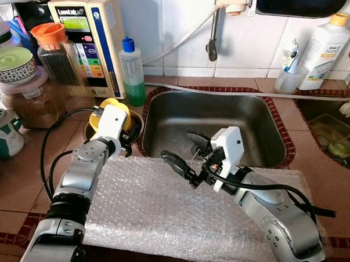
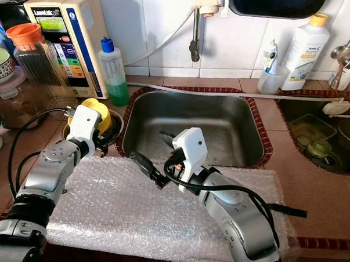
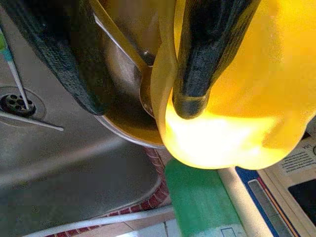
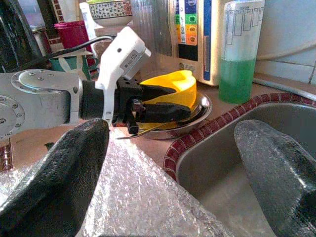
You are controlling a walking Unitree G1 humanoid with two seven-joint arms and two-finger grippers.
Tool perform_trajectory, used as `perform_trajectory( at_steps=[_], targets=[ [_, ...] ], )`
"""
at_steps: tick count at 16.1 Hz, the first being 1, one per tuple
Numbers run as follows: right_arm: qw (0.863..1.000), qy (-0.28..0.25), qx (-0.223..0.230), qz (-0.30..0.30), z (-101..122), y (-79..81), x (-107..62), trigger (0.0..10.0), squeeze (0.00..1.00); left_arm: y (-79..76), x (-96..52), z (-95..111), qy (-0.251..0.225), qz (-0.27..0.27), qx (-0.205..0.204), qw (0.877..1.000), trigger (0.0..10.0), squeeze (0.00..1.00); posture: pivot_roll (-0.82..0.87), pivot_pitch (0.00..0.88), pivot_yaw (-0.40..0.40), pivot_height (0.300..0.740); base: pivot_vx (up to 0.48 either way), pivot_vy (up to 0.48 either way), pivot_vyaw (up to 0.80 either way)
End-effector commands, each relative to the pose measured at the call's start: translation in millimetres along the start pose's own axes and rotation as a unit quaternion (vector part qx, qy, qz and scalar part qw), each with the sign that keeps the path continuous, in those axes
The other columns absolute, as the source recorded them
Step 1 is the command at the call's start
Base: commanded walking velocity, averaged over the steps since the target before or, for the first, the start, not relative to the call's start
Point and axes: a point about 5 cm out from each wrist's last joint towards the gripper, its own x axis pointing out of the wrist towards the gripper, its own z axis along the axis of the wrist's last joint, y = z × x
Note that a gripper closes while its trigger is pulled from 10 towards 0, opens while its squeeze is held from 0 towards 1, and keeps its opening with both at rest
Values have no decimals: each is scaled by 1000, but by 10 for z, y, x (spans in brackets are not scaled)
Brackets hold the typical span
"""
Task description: Kitchen organization
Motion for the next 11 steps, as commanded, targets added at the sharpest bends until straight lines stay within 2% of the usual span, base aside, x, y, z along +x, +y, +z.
perform_trajectory(
  at_steps=[1,11],
  targets=[
    [1000,-8,-2,1,56,8,10,10000,0,29,2,22,-3,1,2,1000,0,0,33,26,43,740,0,0,0],
    [1000,-1,-6,-1,28,4,18,10000,0,26,-11,17,-4,-1,2,1000,0,0,41,23,44,740,0,0,0]
  ],
)
